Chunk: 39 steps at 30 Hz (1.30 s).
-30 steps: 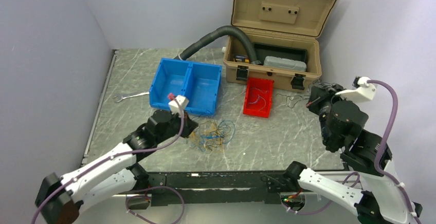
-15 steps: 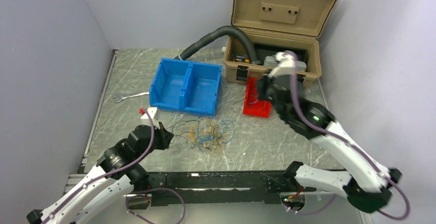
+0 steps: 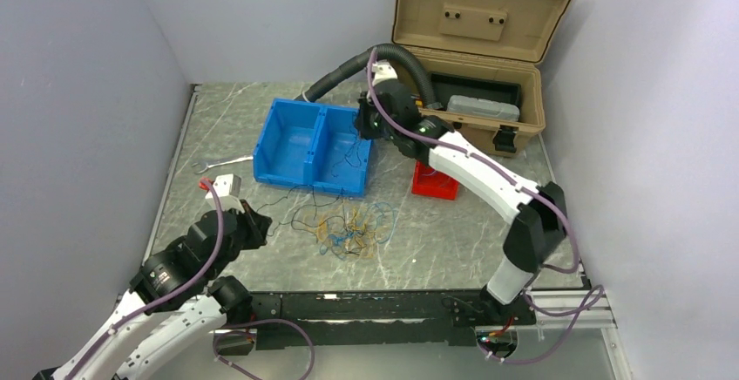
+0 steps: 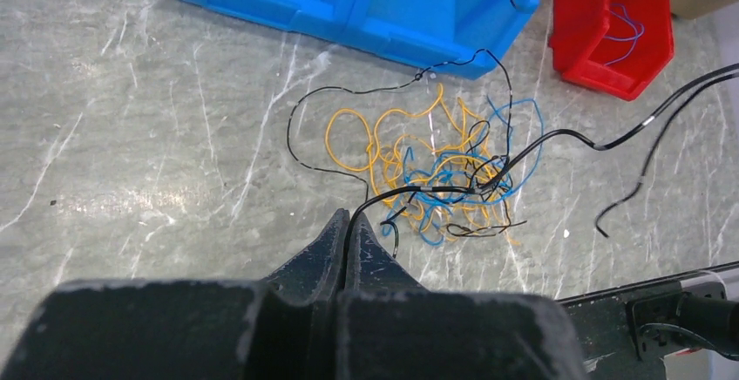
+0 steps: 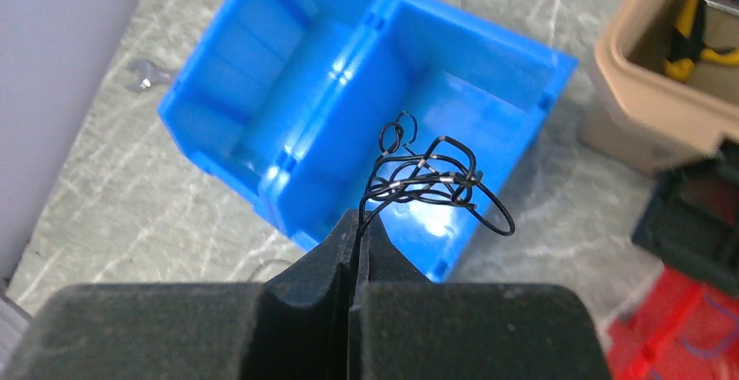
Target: Untangle the cables
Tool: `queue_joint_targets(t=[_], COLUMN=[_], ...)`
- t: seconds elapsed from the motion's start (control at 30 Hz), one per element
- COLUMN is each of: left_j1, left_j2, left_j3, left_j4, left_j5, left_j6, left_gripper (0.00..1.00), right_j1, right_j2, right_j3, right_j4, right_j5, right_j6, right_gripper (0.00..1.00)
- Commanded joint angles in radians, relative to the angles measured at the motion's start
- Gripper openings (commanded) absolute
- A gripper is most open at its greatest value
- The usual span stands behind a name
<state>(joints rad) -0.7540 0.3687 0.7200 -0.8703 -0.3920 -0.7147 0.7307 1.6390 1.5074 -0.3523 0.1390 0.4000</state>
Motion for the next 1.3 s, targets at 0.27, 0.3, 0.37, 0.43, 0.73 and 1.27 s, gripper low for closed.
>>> queue_joint_targets(t=[0.27, 0.3, 0.37, 0.43, 0.73, 1.27], left_j1=[-0.003, -0.002, -0.002, -0.003, -0.002, -0.003], left_j2=[0.064, 0.067, 0.069, 0.069, 0.102, 0.09], left_j3=[0.107, 0.113, 0.122, 0.131, 0.168, 0.173], left_j4=[0.011, 0.019, 0.036, 0.052, 0.098, 0.091], left_j5=[-0.024, -0.022, -0.029, -0.034, -0.037, -0.04], left_j6=[0.115, 0.128, 0.152, 0.175, 0.245, 0.246], left_gripper=[0.0, 0.0, 0.0, 0.0, 0.0, 0.0], right_j1=[-0.034, -0.029, -0.022, -0.019, 0.086, 0.299], right_j2=[0.223, 0.19, 0.098, -0.01, -0.363, -0.114], right_j3=[0.307, 0.257, 0.128, -0.029, -0.535, -0.578], right_j4=[-0.018, 0.0, 0.043, 0.097, 0.193, 0.248], right_j5=[-0.183, -0.204, -0.229, -0.269, -0.346, -0.113], right_j6=[-0.046, -0.059, -0.079, -0.086, -0.091, 0.199], right_gripper=[0.79, 0.79, 0.79, 0.79, 0.76, 0.7])
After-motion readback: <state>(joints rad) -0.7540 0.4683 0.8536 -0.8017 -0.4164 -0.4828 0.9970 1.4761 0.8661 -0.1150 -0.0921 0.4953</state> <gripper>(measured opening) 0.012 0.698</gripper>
